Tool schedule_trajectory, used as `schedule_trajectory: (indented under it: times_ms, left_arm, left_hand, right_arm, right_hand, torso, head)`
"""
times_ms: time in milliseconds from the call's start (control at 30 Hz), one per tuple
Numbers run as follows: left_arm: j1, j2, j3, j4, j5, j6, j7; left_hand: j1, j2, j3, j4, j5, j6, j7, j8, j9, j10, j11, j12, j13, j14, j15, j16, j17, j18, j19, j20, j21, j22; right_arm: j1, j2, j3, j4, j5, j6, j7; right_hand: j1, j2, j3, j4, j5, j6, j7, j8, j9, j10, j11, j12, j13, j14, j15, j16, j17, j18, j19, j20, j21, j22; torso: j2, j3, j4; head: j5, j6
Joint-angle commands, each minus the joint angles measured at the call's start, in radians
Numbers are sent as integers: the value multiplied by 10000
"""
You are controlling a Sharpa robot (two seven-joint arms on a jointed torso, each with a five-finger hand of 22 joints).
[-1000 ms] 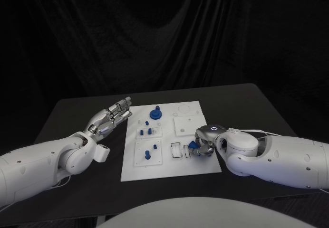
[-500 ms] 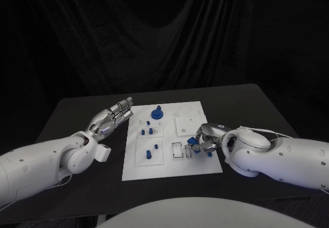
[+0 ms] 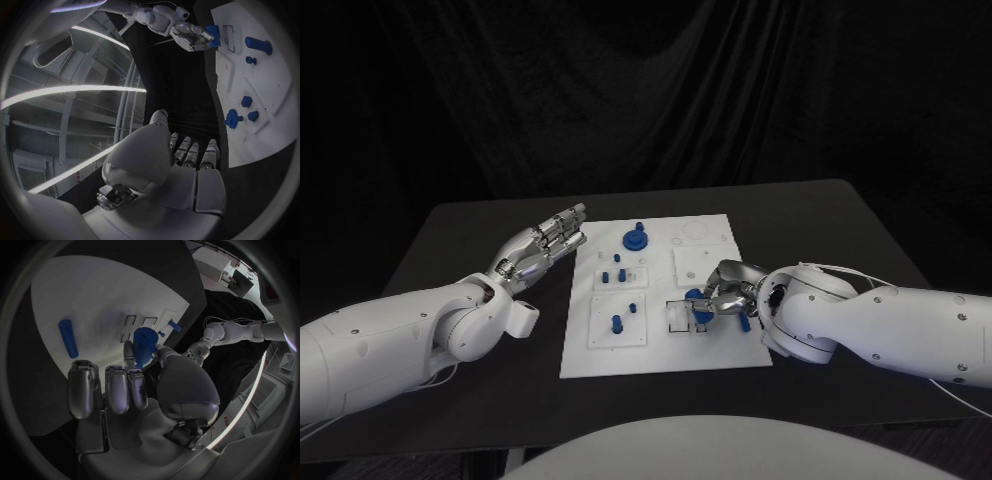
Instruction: Assemble the parts on the task board
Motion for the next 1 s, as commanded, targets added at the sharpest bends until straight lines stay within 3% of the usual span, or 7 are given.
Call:
schedule_trajectory:
  times_ms: [33, 300, 600, 767, 867, 1000]
  left_arm:
    - [-9, 7, 9, 20, 2, 78, 657]
    - [-9, 11, 9, 19, 2, 108, 648]
    - [-9, -5, 9, 14, 2, 121, 636]
    - [-9, 9, 9, 2, 2, 143, 628]
    - [-10, 13, 9, -8, 2, 150, 624]
    - [-10, 21, 9, -22, 2, 165, 613]
  left_hand:
    - [106, 4, 59, 21, 66, -4, 69, 40, 13, 26, 61, 35, 17, -3, 77, -67, -14, 104, -11, 56, 66, 7]
    - [108, 3, 61, 20, 67, 8, 88, 44, 14, 29, 62, 41, 17, -3, 83, -67, -14, 105, -11, 59, 66, 3]
    - [108, 3, 61, 20, 67, 8, 88, 44, 14, 29, 62, 41, 17, -3, 83, -67, -14, 105, -11, 59, 66, 3]
    - [110, 1, 64, 19, 68, 12, 110, 46, 14, 28, 66, 34, 16, -3, 89, -67, -14, 105, -11, 63, 66, 2]
    - [110, 1, 64, 19, 68, 12, 110, 46, 14, 28, 66, 34, 16, -3, 89, -67, -14, 105, -11, 63, 66, 2]
    - [110, 1, 64, 19, 68, 12, 110, 46, 14, 28, 66, 34, 16, -3, 89, -67, -14, 105, -11, 63, 66, 2]
  right_arm:
    - [-6, 129, 5, -125, 664, 432, 5]
    - [-35, 397, 4, -386, 728, 548, 34]
    - [-75, 520, 3, -492, 738, 703, 75]
    - [-81, 552, 4, -534, 739, 707, 98]
    - [-82, 555, 4, -543, 739, 704, 117]
    - [-83, 562, 4, -553, 739, 700, 149]
  right_hand:
    - [-290, 3, 371, -218, -337, 88, -184, 21, 272, 1021, -25, 27, 2627, 620, -33, -10, 356, -30, 405, -32, -85, 2156]
    - [-511, 42, 304, -31, -709, -12, -136, -71, 293, 1021, 16, 27, 2627, 616, -3, -18, 334, -4, 359, -6, -188, 2120]
    - [-664, 70, 233, 133, -1067, -117, -69, -226, 228, 1021, 74, 27, 2627, 610, 46, -30, 303, 10, 331, 36, -251, 2099]
    - [-950, 93, 8, 422, -1412, -134, -32, -337, 169, 1021, 111, 27, 2627, 601, 81, -49, 254, 17, 319, 72, -283, 2090]
    - [-1185, 178, -258, 686, -2005, -132, -20, -429, 110, 1021, 125, 27, 2627, 598, 95, -53, 239, 23, 312, 91, -304, 2085]
    - [-1368, 284, -455, 743, -2367, -134, -7, -502, 55, 1021, 136, 27, 2627, 599, 105, -50, 243, 28, 303, 101, -329, 2078]
  torso:
    - [10, -20, 23]
    - [26, 13, 15]
    - [15, -1, 1]
    - [13, 8, 0]
    - [7, 10, -3]
    - [9, 9, -6]
  head:
    - [22, -1]
    - [69, -1]
    - [120, -1]
    - [127, -1]
    - [140, -1]
    - [153, -1]
